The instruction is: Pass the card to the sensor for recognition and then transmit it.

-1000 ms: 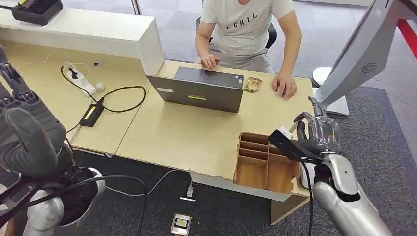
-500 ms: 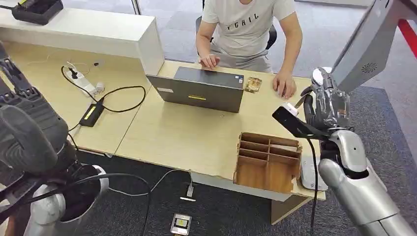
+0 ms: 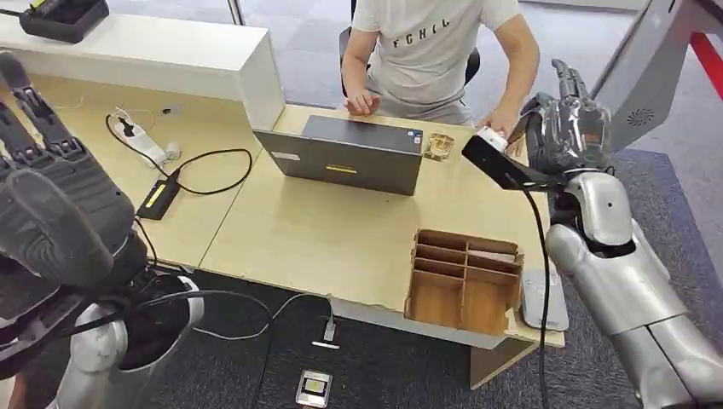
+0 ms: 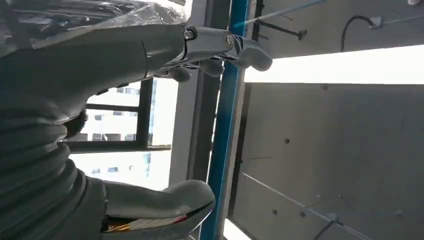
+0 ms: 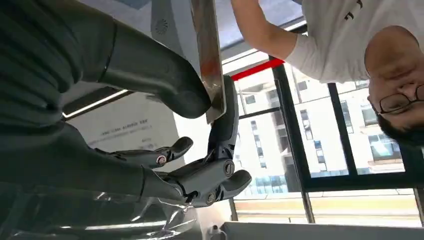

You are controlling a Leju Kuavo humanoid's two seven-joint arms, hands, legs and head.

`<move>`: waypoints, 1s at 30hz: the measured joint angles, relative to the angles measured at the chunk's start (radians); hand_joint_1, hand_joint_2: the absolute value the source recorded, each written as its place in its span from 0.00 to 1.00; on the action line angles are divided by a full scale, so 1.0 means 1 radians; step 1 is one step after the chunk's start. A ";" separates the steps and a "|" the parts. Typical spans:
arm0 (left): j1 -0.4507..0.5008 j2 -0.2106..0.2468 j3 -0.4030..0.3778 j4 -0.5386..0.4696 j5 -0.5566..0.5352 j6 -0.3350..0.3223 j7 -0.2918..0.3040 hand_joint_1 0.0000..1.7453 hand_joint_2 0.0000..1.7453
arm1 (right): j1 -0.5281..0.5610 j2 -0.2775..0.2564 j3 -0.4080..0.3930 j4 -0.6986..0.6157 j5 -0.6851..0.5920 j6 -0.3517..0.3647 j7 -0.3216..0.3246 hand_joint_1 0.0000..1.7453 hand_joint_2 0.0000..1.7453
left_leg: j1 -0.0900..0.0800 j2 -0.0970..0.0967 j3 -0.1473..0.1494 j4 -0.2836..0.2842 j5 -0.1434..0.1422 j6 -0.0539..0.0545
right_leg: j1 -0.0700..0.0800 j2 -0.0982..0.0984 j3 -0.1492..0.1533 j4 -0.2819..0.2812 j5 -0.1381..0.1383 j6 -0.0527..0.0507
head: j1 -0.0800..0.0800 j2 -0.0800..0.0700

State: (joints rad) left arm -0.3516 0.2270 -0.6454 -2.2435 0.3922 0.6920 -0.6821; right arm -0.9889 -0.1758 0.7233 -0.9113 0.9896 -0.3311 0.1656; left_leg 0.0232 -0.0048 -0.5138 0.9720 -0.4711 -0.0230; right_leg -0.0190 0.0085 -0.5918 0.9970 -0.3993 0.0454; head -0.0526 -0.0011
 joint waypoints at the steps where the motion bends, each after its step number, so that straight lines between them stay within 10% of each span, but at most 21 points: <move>1: 0.000 -0.002 -0.001 0.001 0.003 0.000 0.000 0.00 1.00 | -0.008 0.012 0.003 0.013 0.004 -0.003 0.000 1.00 1.00 | 0.000 0.000 0.000 0.000 0.000 0.000 | 0.000 0.000 0.000 0.000 0.000 0.000 | 0.000 0.000; 30: 0.000 -0.011 -0.006 0.014 0.034 0.000 -0.016 0.00 1.00 | -0.096 0.117 0.050 0.212 0.010 -0.031 -0.019 1.00 1.00 | 0.000 0.000 0.000 0.000 0.000 0.000 | 0.000 0.000 0.000 0.000 0.000 0.000 | 0.000 0.000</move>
State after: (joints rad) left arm -0.3516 0.2163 -0.6516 -2.2294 0.4257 0.6924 -0.6977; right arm -1.0849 -0.0591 0.7729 -0.6996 0.9999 -0.3624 0.1465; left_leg 0.0231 -0.0048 -0.5137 0.9721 -0.4711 -0.0231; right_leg -0.0190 0.0084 -0.5919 0.9970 -0.3992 0.0455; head -0.0523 -0.0011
